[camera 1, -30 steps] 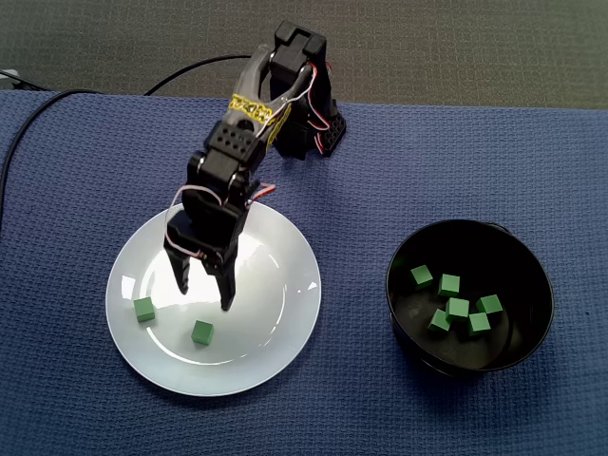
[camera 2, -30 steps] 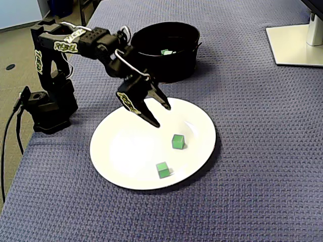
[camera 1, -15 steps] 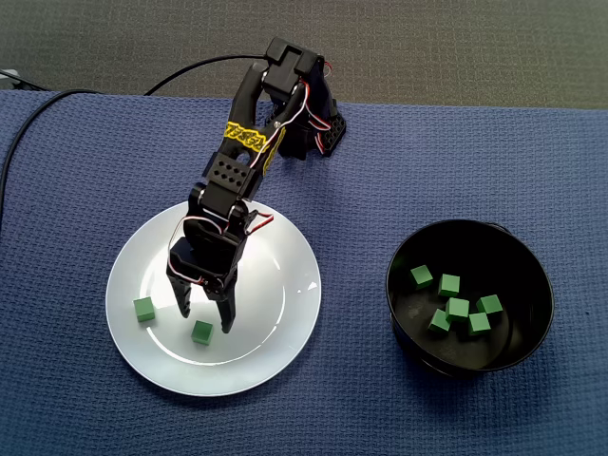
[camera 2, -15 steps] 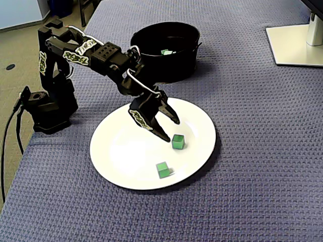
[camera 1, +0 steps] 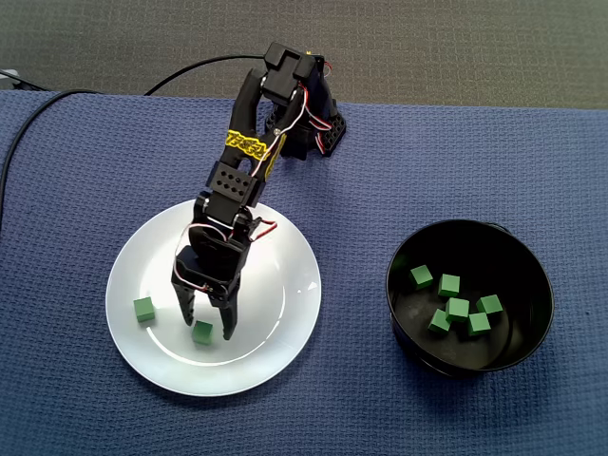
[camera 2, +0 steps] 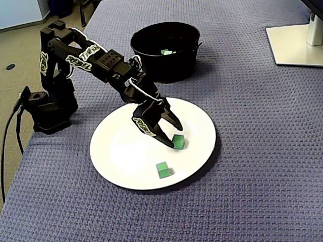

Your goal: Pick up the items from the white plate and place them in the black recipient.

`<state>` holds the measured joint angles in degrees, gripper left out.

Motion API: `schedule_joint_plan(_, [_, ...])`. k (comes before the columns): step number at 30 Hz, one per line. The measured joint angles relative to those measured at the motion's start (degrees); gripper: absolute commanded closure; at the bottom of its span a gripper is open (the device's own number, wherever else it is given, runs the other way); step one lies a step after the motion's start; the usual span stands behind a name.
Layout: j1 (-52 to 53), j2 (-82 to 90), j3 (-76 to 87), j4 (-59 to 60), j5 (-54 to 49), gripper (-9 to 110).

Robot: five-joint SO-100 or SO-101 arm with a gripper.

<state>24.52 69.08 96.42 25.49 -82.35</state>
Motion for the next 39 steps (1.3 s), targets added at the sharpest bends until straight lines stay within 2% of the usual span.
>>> schedule_joint_plan(7, [-0.35,-0.09,2.46,-3.87,1.32,85])
schedule_joint_plan(14, [-0.79,-0.18,2.99,-5.98,2.20,93])
schedule_joint_plan(18, [-1.14,-0.70,2.99,-6.77,2.55,101])
schedule_joint_plan(28, [-1.23,-0.88,3.16,-7.65,5.62,101])
schedule_joint_plan(33, [1.41,4.66,1.49,-1.76,14.41,101])
schedule_joint_plan(39, [-0.18,19.34,-6.86,14.85,34.10,102])
